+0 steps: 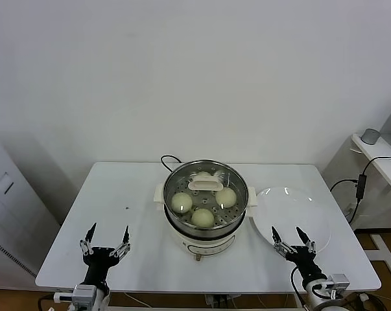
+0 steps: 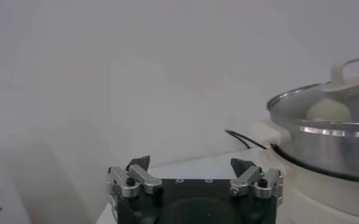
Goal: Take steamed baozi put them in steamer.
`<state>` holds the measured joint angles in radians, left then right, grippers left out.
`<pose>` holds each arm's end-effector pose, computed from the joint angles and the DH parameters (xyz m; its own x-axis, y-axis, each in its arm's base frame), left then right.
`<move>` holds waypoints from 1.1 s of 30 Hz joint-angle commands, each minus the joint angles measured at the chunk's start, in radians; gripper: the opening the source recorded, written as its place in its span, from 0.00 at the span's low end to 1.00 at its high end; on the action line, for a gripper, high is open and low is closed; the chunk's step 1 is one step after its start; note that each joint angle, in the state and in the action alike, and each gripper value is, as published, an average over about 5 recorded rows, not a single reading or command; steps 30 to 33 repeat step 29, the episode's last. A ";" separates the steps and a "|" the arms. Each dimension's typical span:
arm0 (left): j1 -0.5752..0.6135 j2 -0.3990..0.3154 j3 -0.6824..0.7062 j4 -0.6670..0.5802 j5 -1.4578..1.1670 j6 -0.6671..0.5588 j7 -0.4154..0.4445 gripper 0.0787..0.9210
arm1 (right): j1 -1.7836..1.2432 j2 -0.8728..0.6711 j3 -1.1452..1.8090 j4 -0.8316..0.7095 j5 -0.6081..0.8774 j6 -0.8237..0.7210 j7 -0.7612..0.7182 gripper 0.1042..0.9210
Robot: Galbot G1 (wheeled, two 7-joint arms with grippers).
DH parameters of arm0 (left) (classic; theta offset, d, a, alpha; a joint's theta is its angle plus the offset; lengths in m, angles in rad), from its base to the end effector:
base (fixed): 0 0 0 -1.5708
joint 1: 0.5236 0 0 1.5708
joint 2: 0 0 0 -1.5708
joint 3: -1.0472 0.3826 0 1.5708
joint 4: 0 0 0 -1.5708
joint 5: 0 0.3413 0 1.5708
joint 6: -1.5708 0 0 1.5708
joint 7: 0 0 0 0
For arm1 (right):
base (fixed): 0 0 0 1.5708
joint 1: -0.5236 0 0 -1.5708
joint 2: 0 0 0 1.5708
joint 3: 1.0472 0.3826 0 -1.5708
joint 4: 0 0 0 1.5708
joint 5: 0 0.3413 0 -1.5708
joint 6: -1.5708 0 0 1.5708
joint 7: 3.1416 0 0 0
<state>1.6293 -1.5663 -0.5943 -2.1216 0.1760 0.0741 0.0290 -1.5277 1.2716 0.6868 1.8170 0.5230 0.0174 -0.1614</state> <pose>0.1302 0.0215 -0.3298 -0.9931 -0.0453 0.1083 -0.0212 0.9767 0.2137 0.1647 -0.1396 -0.3906 -0.9861 -0.0763 0.1478 -0.0459 0.9790 0.1987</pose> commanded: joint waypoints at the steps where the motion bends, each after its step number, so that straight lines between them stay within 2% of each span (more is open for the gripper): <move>1: 0.038 -0.005 -0.008 -0.010 -0.031 -0.046 -0.012 0.88 | -0.041 -0.005 -0.003 0.033 -0.002 -0.001 0.007 0.88; 19: 0.076 0.007 -0.014 -0.052 -0.038 0.012 0.042 0.88 | -0.129 -0.048 -0.012 0.195 -0.041 -0.065 0.042 0.88; 33: 0.098 0.018 -0.017 -0.103 -0.068 0.049 0.061 0.88 | -0.123 -0.043 -0.014 0.200 -0.059 -0.075 0.041 0.88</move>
